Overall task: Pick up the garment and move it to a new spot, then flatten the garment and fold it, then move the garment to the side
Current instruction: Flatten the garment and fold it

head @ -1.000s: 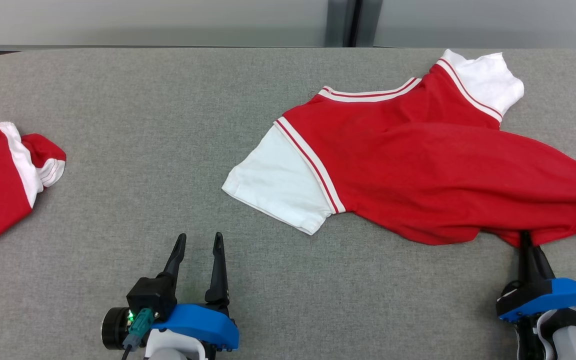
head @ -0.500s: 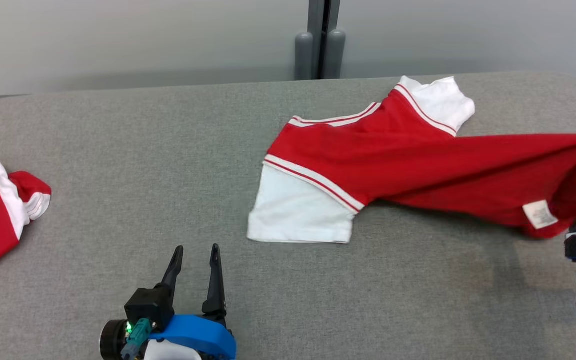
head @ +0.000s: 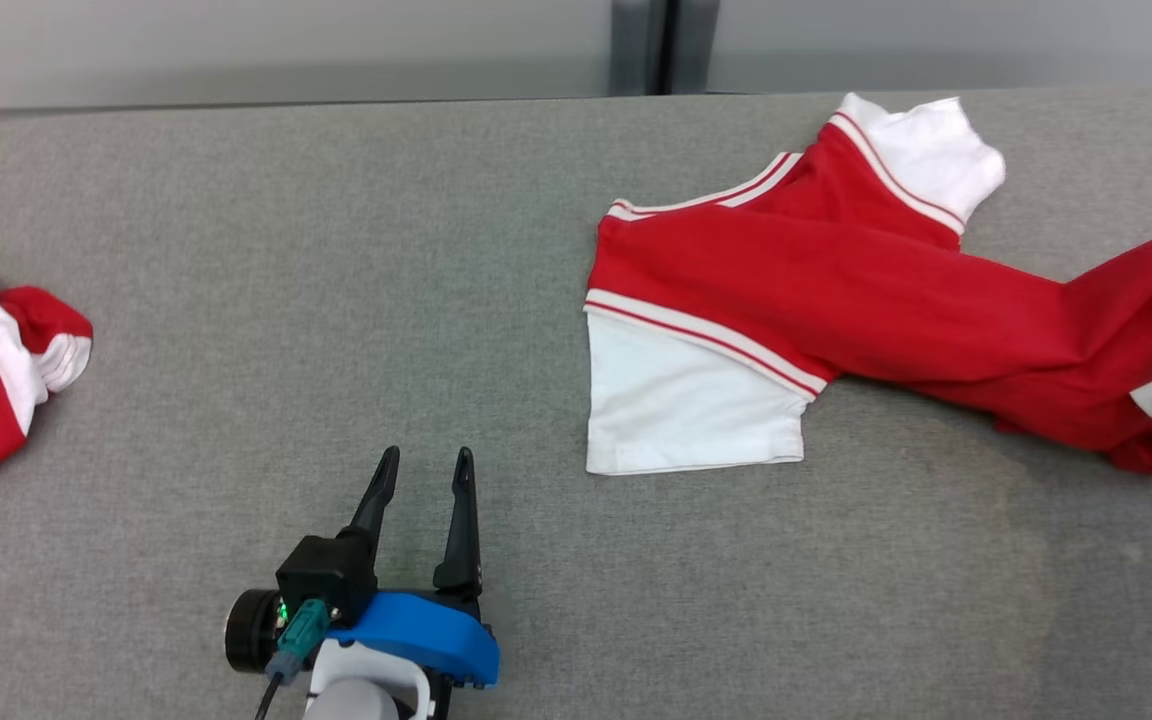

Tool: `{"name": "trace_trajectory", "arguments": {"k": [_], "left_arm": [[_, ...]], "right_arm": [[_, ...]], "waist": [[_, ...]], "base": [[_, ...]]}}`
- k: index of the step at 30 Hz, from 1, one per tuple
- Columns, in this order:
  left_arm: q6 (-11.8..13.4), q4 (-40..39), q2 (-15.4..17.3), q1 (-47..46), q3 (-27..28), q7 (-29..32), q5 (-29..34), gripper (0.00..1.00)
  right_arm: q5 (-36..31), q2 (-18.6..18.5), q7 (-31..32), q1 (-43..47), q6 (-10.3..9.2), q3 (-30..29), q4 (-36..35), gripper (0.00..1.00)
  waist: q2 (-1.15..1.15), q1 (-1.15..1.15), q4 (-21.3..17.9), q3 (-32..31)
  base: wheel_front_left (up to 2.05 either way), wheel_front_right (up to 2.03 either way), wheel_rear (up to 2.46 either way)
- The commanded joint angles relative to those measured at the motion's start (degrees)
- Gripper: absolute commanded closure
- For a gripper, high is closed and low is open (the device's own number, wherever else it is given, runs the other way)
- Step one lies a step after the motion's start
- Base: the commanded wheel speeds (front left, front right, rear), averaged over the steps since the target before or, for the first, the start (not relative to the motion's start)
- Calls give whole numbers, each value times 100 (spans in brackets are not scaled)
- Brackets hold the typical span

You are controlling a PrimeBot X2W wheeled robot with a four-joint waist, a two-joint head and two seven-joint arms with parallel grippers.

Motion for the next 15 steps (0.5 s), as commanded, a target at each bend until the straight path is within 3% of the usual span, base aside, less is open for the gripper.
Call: {"name": "trace_trajectory", "arguments": {"k": [1,2,3,4,6,8,12,15], "left_arm": [[34,-38,3,-153,-57,-15,37,0],[51,-52,2,-193,-87,-15,54,0],[52,-46,1,-239,-104,-15,61,0],[59,-44,1,-272,-130,-15,54,0],[84,-53,1,-313,-167,-15,56,0],[120,-62,1,-300,-168,-15,40,0],[144,-42,0,-182,-82,-15,-1,0],[109,-30,-2,-165,-48,-15,2,0]], "right_arm": [[-172,-103,-42,-282,1,-18,442,100],[-216,-113,-50,-441,1,-115,781,80],[-353,-170,-61,-567,1,-212,1175,14],[-449,-192,-67,-707,1,-299,1476,0],[-599,-242,-90,-941,1,-529,1988,0],[-685,-202,-95,-1039,1,-760,2068,0],[-747,10,-96,-559,1,-1017,1618,0],[-619,269,-94,-76,1,-883,1105,0]], "waist": [[-1,0,280,314],[-1,0,337,396],[-1,0,390,459],[-1,0,436,513],[-1,0,494,571],[-1,0,497,567],[-1,0,385,451],[-1,0,239,356]], "base": [[0,0,0],[0,0,0],[0,0,0],[0,0,0],[0,0,0],[0,0,0],[0,0,0],[0,0,0]]}}
